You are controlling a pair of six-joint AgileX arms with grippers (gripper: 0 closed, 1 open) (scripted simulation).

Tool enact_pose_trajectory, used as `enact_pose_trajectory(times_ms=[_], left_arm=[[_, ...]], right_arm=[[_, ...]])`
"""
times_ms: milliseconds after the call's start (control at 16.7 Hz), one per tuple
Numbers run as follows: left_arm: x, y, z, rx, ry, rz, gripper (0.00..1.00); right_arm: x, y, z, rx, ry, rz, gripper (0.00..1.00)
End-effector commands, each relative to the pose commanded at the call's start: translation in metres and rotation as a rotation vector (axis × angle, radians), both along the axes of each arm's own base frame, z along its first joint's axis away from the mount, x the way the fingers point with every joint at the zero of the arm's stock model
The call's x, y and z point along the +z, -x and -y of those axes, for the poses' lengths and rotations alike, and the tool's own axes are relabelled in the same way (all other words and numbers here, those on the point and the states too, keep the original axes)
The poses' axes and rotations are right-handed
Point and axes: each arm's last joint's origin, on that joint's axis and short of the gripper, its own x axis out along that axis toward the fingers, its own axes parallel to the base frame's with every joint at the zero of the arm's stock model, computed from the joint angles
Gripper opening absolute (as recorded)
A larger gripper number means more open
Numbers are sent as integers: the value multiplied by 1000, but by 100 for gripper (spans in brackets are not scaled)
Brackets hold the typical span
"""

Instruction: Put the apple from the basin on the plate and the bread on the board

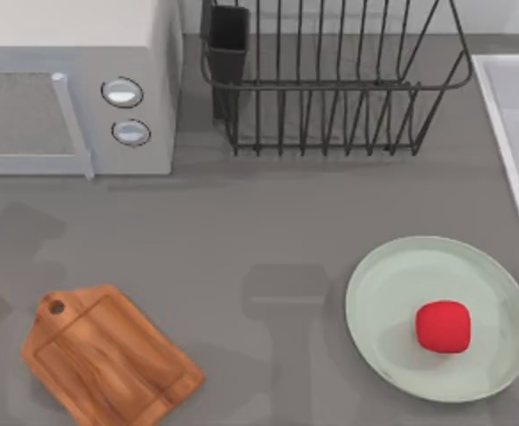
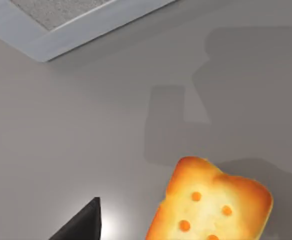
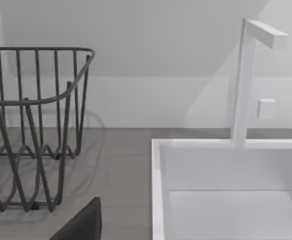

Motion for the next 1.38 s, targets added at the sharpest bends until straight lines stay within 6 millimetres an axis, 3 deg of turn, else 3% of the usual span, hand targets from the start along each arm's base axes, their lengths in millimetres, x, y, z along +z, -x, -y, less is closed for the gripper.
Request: enact_pose_trajectory(times_ms=[180,360,600,1080,1380], left_arm=[[-3,-39,-13,-84,-54,-246,100],[-20,-73,-28,-171,-67,-473,100],[-43,-103,-43,-277,-42,-682,100],[-50,-109,-44,-320,-31,-730,100],[-88,-112,-46,-317,-30,-727,100]], right_arm=[[0,0,0,0,0,0,100],[0,0,0,0,0,0,100],[0,0,0,0,0,0,100],[0,0,0,0,0,0,100],[0,0,0,0,0,0,100]])
